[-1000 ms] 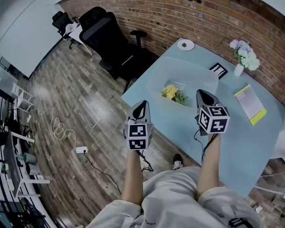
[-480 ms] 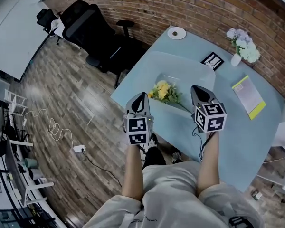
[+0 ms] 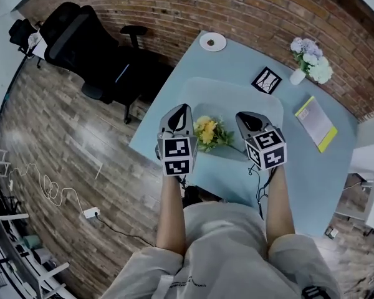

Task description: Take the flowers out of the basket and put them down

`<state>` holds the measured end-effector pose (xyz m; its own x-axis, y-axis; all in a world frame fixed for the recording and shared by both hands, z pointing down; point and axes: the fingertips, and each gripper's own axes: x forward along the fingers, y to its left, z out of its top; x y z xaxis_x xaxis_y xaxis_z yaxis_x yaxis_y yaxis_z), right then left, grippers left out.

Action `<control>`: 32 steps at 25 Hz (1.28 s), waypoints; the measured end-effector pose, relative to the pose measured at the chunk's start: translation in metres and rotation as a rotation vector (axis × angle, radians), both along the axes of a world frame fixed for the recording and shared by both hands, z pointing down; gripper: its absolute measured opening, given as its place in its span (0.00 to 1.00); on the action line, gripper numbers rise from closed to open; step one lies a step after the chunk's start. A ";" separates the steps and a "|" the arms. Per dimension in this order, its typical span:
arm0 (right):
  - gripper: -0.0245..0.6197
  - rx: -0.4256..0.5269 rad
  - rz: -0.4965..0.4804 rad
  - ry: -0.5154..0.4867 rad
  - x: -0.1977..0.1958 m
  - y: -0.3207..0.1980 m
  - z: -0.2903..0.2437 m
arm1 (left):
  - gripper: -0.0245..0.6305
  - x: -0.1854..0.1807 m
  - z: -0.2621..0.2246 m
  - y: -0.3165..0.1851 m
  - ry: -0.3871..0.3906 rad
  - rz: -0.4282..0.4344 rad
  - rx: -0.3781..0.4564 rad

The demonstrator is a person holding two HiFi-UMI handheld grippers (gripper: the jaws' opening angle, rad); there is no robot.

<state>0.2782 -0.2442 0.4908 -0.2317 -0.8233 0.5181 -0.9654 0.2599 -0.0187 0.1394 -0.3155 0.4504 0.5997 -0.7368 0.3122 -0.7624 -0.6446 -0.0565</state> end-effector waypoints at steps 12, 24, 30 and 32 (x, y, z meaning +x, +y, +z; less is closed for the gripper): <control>0.18 -0.528 -0.312 0.149 -0.032 0.002 0.135 | 0.06 -0.021 0.023 -0.094 0.063 0.104 -0.069; 0.53 -0.837 -0.457 0.354 -0.030 0.039 0.227 | 0.06 -0.042 0.065 -0.124 0.084 0.162 -0.160; 0.48 -0.838 -0.533 0.480 -0.021 0.026 0.251 | 0.06 -0.047 0.070 -0.132 0.076 0.181 -0.172; 0.45 -0.849 -0.547 0.484 -0.025 0.028 0.253 | 0.06 -0.051 0.074 -0.133 0.076 0.175 -0.184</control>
